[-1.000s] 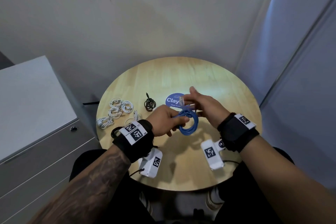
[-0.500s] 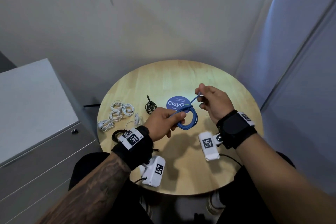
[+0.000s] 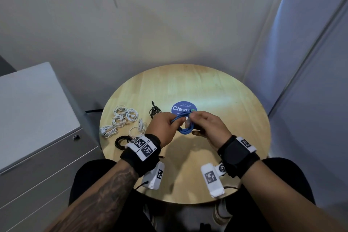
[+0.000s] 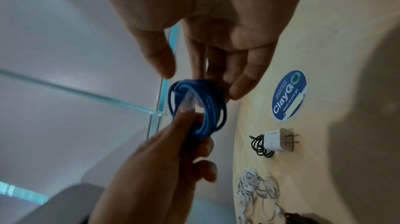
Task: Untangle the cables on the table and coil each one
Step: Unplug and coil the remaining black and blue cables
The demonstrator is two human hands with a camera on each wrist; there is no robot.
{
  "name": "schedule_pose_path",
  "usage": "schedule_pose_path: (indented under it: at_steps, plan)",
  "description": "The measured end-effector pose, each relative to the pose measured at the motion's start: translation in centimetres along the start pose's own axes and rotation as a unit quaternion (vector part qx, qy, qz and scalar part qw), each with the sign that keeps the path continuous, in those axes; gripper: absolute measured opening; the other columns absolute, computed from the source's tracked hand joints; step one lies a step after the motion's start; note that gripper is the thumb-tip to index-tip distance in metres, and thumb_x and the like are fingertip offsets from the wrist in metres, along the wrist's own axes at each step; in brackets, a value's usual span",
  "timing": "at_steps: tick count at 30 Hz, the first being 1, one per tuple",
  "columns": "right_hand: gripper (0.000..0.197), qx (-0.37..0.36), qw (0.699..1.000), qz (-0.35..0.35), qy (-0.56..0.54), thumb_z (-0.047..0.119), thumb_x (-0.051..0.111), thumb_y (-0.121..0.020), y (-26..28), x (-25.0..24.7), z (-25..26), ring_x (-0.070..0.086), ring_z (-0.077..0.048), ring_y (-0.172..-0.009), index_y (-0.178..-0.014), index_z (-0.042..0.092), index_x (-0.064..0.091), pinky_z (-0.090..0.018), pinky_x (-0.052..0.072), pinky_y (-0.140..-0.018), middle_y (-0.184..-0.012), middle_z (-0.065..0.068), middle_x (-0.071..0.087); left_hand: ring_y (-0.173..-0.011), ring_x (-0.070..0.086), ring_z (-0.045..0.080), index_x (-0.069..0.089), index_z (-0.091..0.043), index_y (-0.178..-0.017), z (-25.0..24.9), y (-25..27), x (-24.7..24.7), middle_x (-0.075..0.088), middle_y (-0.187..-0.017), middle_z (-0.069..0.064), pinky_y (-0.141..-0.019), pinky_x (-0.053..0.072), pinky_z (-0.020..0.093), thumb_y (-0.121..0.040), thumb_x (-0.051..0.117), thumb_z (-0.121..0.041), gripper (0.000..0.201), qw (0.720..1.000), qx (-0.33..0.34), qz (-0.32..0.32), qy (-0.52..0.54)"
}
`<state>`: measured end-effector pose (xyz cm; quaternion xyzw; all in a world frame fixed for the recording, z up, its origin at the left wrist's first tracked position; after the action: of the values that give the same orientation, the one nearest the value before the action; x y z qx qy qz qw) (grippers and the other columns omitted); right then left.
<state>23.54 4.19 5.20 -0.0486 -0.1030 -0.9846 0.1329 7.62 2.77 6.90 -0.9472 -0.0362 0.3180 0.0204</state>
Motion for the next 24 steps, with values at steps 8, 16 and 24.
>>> schedule_pose_path:
  at_steps: [8,16,24]
  plan:
    - [0.012,0.032,0.994,0.053,-0.087,0.007,0.063,-0.08,-0.4,0.3,0.4,0.062,-0.025,-0.084,-0.088,-0.001,0.062,-0.035,0.05,-0.082,-0.082,-0.009,0.066,-0.067,0.073,0.023,0.074,-0.012,-0.087,-1.0,0.7,0.6,0.075,-0.077,0.008,-0.048,0.052,0.028,-0.093,0.065,-0.026,0.017,0.969,-0.07,0.042,0.231]
    - [0.022,-0.028,0.998,0.031,-0.042,0.004,0.058,-0.093,-0.5,-0.1,1.7,0.069,-0.019,-0.096,-0.109,0.012,0.071,-0.035,0.058,-0.083,-0.104,-0.008,0.072,-0.081,0.072,0.025,0.071,0.0,-0.106,-0.4,0.7,0.9,0.074,-0.094,0.018,-0.055,0.054,0.026,-0.091,0.066,-0.015,0.022,0.908,-0.14,0.041,0.393]
    - [0.03,-0.026,0.993,0.02,-0.111,0.006,0.063,-0.091,-1.1,0.3,1.2,0.07,-0.023,-0.092,-0.12,0.011,0.064,-0.033,0.056,-0.084,-0.103,-0.012,0.073,-0.071,0.067,0.021,0.072,-0.007,-0.097,-0.2,0.4,0.6,0.073,-0.083,0.01,-0.056,0.054,0.026,-0.094,0.063,-0.015,0.013,0.893,-0.117,0.012,0.435]
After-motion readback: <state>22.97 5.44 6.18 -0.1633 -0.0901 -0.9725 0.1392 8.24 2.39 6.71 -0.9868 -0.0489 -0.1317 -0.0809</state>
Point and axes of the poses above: each hand's wrist, its own y-axis away from the middle knuckle, its own x-axis out of the palm, z = x × y, the point moved 6 cm from there along -y, towards the middle knuckle
